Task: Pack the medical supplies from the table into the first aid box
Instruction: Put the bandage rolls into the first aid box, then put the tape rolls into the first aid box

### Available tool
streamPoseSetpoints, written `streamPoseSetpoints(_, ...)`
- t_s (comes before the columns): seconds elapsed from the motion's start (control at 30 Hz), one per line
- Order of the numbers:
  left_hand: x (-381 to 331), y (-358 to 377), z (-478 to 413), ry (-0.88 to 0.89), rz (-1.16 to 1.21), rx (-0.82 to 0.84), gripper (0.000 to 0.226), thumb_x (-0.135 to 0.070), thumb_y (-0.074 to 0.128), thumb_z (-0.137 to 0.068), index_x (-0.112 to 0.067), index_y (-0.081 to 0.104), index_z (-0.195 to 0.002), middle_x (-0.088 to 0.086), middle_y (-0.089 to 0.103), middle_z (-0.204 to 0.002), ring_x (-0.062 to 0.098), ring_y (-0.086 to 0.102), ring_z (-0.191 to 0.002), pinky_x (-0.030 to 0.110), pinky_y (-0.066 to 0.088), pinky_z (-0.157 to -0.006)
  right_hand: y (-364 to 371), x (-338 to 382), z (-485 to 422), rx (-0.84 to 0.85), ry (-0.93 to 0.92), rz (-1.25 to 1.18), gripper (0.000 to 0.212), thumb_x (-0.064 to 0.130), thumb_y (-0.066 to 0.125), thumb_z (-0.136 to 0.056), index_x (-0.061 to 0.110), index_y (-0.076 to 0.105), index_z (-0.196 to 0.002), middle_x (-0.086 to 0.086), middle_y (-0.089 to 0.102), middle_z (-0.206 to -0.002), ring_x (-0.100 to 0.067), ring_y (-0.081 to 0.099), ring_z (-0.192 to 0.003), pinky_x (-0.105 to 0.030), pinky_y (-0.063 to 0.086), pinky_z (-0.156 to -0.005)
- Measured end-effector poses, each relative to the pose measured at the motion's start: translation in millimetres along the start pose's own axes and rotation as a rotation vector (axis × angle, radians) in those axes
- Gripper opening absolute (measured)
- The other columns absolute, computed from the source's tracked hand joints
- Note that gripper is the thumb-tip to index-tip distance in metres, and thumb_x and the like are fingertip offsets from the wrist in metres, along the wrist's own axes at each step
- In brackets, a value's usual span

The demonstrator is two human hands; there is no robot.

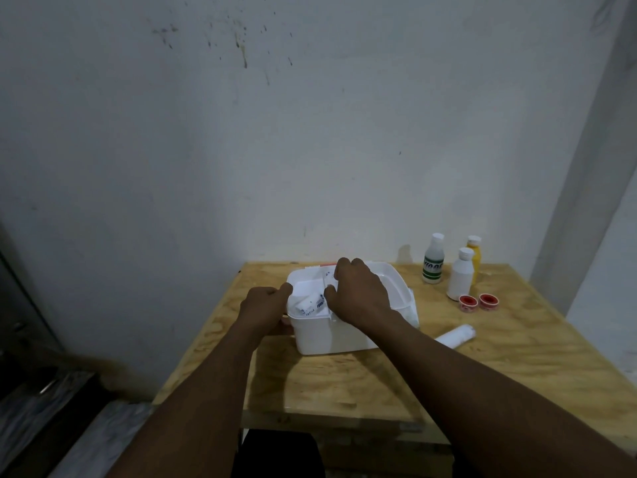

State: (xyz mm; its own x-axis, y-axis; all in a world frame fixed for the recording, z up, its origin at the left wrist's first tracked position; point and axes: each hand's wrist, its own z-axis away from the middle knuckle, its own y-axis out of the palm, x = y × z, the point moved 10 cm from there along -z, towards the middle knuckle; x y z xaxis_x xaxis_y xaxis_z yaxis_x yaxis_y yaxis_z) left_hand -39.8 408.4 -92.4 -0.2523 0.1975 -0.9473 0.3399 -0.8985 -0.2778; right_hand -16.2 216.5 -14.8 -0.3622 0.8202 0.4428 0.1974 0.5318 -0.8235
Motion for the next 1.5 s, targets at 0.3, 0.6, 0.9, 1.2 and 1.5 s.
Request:
streamPoseSetpoints(0.3,-2.2,0.3,0.1,-0.005,-0.021,0.010,0.044,-0.032,0.060,-0.093,0.009,0.069,-0.101,0.025,0.073,-0.105,0.037,0.073,-0.074,0.033,0.060,-0.052,2.4,0.2,-27.1,0.133,-0.023,0.034,0.022,0.015,0.058,-0.081,0.003,0.072,-0.095,-0.011,0.072,-0.100,-0.030,0.067,-0.096,-0.042,0.058,-0.080)
streamPoseSetpoints(0.6,-0.1,-0.8,-6.9,0.008,-0.034,0.003,0.045,-0.034,0.061,-0.092,0.010,0.069,-0.100,0.028,0.072,-0.107,0.036,0.071,-0.070,0.036,0.061,-0.055,13.3,-6.7,-30.7,0.146,-0.026,0.062,0.017,0.009,0.060,-0.078,0.006,0.072,-0.090,-0.009,0.070,-0.092,-0.028,0.067,-0.082,-0.036,0.059,-0.072)
streamPoseSetpoints(0.9,-1.8,-1.7,-1.2,0.013,-0.049,-0.018,0.044,-0.033,0.059,-0.095,0.010,0.069,-0.099,0.029,0.071,-0.108,0.032,0.068,-0.066,0.031,0.058,-0.051,16.6,-7.9,-29.6,0.124,-0.048,0.074,0.015,0.013,0.060,-0.081,0.009,0.071,-0.091,-0.007,0.064,-0.098,-0.029,0.064,-0.085,-0.034,0.056,-0.072)
streamPoseSetpoints(1.2,-40.1,-10.9,1.7,0.139,-0.378,-0.148,0.030,-0.036,0.059,-0.092,-0.009,0.071,-0.095,0.009,0.072,-0.089,0.033,0.072,-0.083,0.042,0.064,-0.071,-51.6,-33.6,-34.7,-0.016,-0.049,-0.113,0.019,0.024,0.059,-0.084,0.018,0.075,-0.094,-0.006,0.072,-0.104,-0.026,0.065,-0.098,-0.037,0.053,-0.087)
streamPoseSetpoints(1.5,-138.0,67.9,24.2,0.614,-0.557,-0.207,0.022,-0.032,0.063,-0.088,-0.020,0.071,-0.105,0.004,0.070,-0.107,0.025,0.067,-0.101,0.031,0.049,-0.083,-167.7,-142.1,-21.8,-0.314,0.134,-0.089,0.018,0.021,0.057,-0.082,0.021,0.070,-0.095,-0.002,0.071,-0.089,-0.025,0.067,-0.083,-0.038,0.055,-0.078)
